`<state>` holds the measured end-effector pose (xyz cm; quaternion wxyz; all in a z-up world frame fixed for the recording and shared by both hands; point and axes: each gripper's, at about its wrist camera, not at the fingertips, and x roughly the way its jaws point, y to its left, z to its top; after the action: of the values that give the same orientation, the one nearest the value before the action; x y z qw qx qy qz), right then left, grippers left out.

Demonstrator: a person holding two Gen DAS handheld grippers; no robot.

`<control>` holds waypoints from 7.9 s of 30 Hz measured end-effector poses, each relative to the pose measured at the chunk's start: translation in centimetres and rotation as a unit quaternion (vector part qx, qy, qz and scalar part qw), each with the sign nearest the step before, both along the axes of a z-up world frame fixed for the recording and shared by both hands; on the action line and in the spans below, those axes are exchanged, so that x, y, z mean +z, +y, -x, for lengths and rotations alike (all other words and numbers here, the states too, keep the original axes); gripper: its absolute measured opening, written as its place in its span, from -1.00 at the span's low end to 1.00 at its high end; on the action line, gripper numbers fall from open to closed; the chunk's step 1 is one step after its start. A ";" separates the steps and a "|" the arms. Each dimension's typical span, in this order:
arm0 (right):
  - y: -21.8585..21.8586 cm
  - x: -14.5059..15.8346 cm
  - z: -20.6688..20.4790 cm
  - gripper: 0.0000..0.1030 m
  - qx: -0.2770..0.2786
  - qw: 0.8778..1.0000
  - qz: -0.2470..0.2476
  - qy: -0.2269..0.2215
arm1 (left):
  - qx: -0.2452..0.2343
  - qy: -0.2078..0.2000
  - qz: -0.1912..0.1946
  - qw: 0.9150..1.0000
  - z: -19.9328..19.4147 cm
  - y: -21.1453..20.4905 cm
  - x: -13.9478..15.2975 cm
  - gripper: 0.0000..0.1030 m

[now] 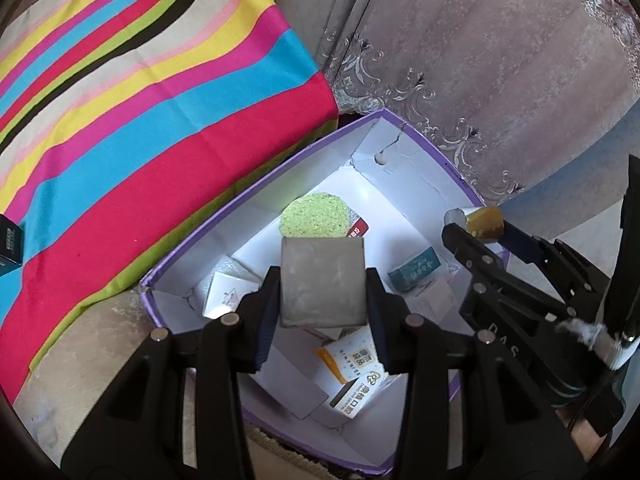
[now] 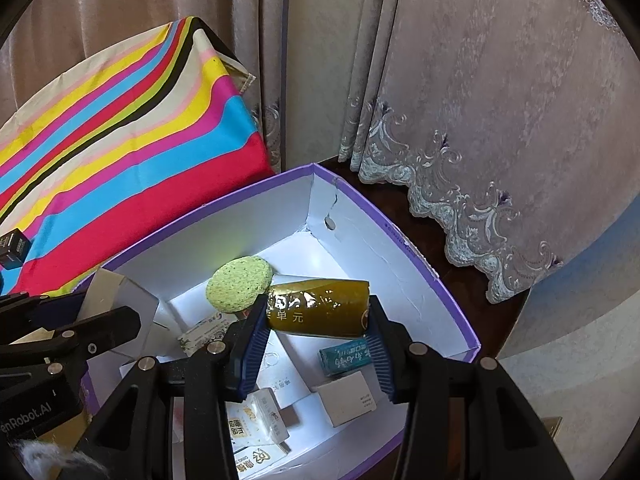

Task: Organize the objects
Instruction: 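Lower both held objects into the purple-rimmed box and open both grippers, then move both open grippers back over the striped cloth, then grasp the rainbow strap with the left gripper while the right grasps the black DORMI box, then carry the rainbow strap and DORMI box over the purple-rimmed box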

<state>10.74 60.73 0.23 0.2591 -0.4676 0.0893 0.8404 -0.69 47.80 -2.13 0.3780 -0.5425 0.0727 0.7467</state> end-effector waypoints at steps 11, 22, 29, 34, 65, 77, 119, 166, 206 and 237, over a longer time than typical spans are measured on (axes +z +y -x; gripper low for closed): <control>0.5 -0.3 -0.1 0.12 -0.011 1.000 0.014 -0.002 | 0.011 -0.012 -0.011 1.000 0.4 -0.4 -0.1 0.22; -0.2 0.3 0.4 0.29 -0.002 1.000 0.008 -0.002 | 0.023 -0.017 -0.032 0.999 0.7 -2.2 0.8 0.23; -1.4 1.0 1.0 0.33 0.012 1.000 -0.004 -0.002 | 0.031 -0.023 -0.043 0.998 1.0 -3.9 1.2 0.23; -2.4 1.6 1.4 0.34 0.022 1.000 -0.013 -0.004 | 0.046 -0.034 -0.050 0.997 1.4 -5.2 1.5 0.24; -12.2 3.6 4.8 0.45 0.121 0.992 -0.044 -0.013 | 0.132 -0.033 -0.096 0.986 2.2 -18.1 3.0 0.39; -15.0 3.5 5.7 0.49 0.145 0.989 -0.030 -0.016 | 0.149 -0.027 -0.095 0.984 2.4 -21.7 3.2 0.39; -26.0 0.4 15.6 0.57 0.278 0.957 0.065 -0.060 | 0.212 0.059 0.057 0.974 10.3 -34.3 0.9 0.88; -32.2 -2.3 24.7 0.90 0.221 0.957 0.177 -0.061 | 0.247 0.040 0.116 0.961 12.5 -36.2 -2.4 0.68; -34.7 -1.0 21.4 0.71 0.274 0.958 0.074 -0.043 | 0.346 0.084 0.093 0.930 8.9 -38.6 0.1 0.68; -28.9 2.9 13.0 0.71 0.244 0.968 0.060 0.007 | 0.308 0.125 0.079 0.940 4.7 -32.5 3.6 0.68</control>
<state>-2.25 31.79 3.17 0.0169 -0.4837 0.0248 0.8747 -5.37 15.35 1.44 0.0733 -0.4690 0.0076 0.8801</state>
